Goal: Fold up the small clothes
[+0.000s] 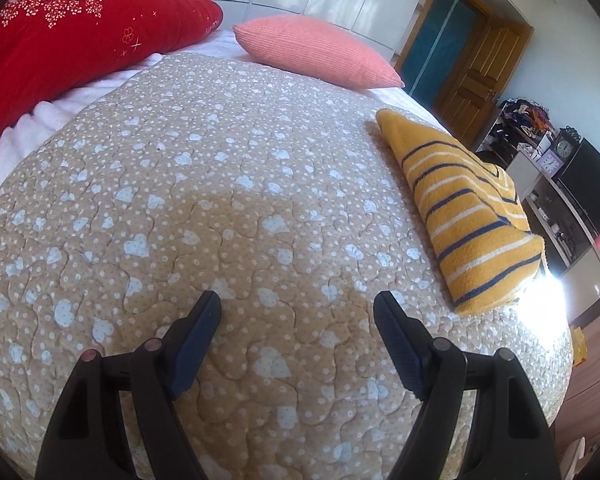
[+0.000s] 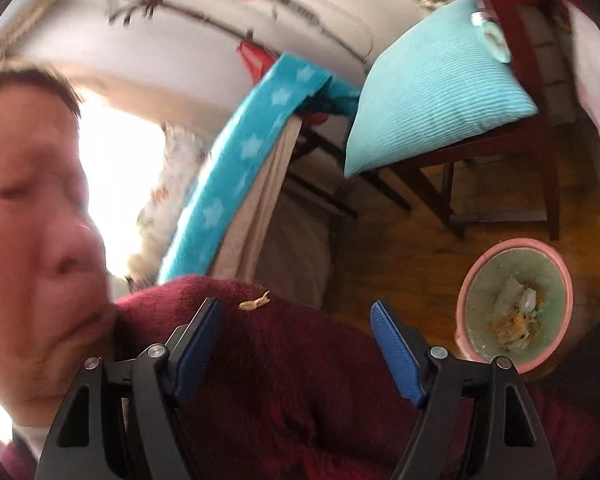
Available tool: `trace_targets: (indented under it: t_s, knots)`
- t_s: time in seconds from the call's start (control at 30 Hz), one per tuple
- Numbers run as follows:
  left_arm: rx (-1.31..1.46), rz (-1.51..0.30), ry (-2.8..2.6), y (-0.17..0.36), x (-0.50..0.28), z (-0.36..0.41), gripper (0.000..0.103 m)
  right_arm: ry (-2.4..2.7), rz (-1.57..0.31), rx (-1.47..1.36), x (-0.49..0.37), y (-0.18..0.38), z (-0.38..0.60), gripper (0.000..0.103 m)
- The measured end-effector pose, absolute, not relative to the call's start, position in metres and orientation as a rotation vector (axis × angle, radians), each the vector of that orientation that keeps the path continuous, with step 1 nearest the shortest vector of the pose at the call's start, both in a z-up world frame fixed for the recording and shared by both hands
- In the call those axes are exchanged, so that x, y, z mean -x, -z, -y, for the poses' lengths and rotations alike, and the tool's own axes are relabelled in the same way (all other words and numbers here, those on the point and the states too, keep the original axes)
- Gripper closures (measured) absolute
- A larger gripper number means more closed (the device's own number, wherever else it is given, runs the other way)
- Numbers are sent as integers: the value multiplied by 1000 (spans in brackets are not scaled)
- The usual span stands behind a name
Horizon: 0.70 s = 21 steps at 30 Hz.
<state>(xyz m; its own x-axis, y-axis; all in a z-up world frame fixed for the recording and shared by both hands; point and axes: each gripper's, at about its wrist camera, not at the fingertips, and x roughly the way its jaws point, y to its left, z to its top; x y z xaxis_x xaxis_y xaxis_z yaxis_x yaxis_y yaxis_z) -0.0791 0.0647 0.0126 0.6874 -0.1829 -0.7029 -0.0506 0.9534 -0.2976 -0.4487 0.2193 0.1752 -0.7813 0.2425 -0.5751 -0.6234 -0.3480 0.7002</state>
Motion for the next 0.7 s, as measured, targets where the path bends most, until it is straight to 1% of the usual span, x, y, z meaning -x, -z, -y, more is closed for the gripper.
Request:
trace_targets:
  t_s: [0.07, 0.1, 0.2, 0.3, 0.5, 0.63, 0.7]
  knots:
    - [293, -811, 69, -13, 80, -63, 25, -2028, -1244, 616, 459, -173, -235, 20]
    - [285, -811, 66, -13, 80, -61, 25, -1979, -1225, 630, 457, -171, -242, 20]
    - [282, -810, 74, -14, 80, -60, 25, -1925, -1255, 511, 430, -171, -246, 21]
    - [307, -809, 89, -15, 81, -63, 25, -1864, -1191, 411, 395, -182, -221, 21]
    - [327, -798, 81, -18, 83, -66, 25, -1459, -1014, 314, 315, -204, -120, 21]
    - [324, -773, 70, -21, 88, -66, 25, -996, -882, 345, 263, -212, -24, 21]
    - [340, -773, 63, -24, 90, -69, 25, -784, -850, 357, 245, -215, 22, 21]
